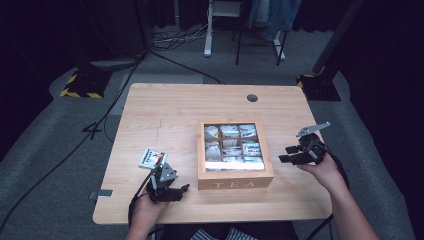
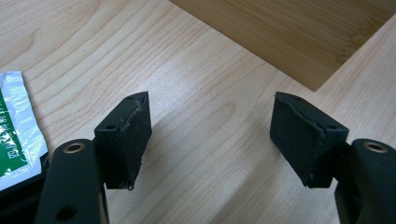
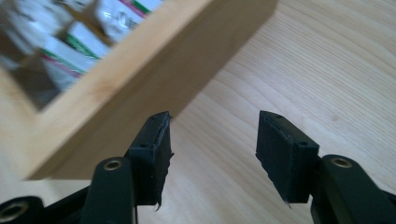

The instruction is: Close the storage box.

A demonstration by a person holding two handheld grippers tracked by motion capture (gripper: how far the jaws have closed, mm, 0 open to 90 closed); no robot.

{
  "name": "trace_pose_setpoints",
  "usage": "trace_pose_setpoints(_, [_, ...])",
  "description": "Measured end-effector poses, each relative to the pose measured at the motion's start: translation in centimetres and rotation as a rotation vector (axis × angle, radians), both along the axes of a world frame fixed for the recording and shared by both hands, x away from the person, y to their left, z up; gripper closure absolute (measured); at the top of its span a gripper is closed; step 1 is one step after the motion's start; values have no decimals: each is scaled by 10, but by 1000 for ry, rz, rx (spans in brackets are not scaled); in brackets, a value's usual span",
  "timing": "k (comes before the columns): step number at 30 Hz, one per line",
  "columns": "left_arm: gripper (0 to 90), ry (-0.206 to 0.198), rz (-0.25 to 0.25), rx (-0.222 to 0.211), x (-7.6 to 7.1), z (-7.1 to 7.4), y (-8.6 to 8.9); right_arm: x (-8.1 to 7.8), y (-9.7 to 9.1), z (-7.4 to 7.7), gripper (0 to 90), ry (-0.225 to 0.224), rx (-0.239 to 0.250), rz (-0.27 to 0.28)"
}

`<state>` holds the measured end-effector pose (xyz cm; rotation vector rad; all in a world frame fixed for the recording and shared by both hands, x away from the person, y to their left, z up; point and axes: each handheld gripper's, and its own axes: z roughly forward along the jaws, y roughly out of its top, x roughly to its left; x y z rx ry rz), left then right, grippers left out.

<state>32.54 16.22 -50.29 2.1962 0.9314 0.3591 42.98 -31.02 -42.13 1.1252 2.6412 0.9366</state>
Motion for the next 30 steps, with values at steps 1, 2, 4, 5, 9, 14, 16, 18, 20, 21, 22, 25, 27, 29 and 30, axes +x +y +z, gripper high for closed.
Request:
trace_pose_setpoints(1, [301,0,0,0,0,0,0,2,-1,-4,449,-7,-10,-12])
trace_pose_setpoints(2, [301,2,0,-2,0,0,0,2,-1,-4,449,-7,-10,-12])
trace_pose_setpoints(4, [299,2,6,-2,0,0,0,7,-5,-17,449,-10,3,-48])
trace_pose_setpoints(5, [299,2,6,-2,0,0,0,7,-5,-17,449,-10,3,-48])
trace_pose_setpoints(9, [299,2,7,-2,0,0,0,13,-10,-33,446,-30,-1,-97])
trace_pose_setpoints(14, [299,2,7,-2,0,0,0,19,-17,-54,448,-87,-30,-139])
trace_pose_setpoints(16, [299,2,8,-2,0,0,0,20,-17,-62,449,-100,-32,-137])
trace_pose_setpoints(18, [298,2,8,-2,0,0,0,21,-17,-66,441,-126,-28,-139])
trace_pose_setpoints(20, [298,2,8,-1,0,0,0,21,-17,-69,416,-150,-19,-144])
trace_pose_setpoints(21, [298,2,8,-1,0,0,0,21,-16,-70,385,-164,-14,-144])
trace_pose_setpoints(22, [298,2,8,-1,0,0,0,21,-16,-73,339,-188,-5,-134])
trace_pose_setpoints(25, [297,1,8,-1,0,0,0,20,-17,-82,258,-242,51,-121])
trace_pose_setpoints(27, [295,1,9,0,0,0,0,21,-16,-82,216,-240,43,-130])
trace_pose_setpoints(29, [295,1,9,0,0,0,0,22,-16,-82,169,-233,36,-153])
trace_pose_setpoints(30, [295,1,11,-1,0,0,0,23,-16,-82,150,-232,32,-160])
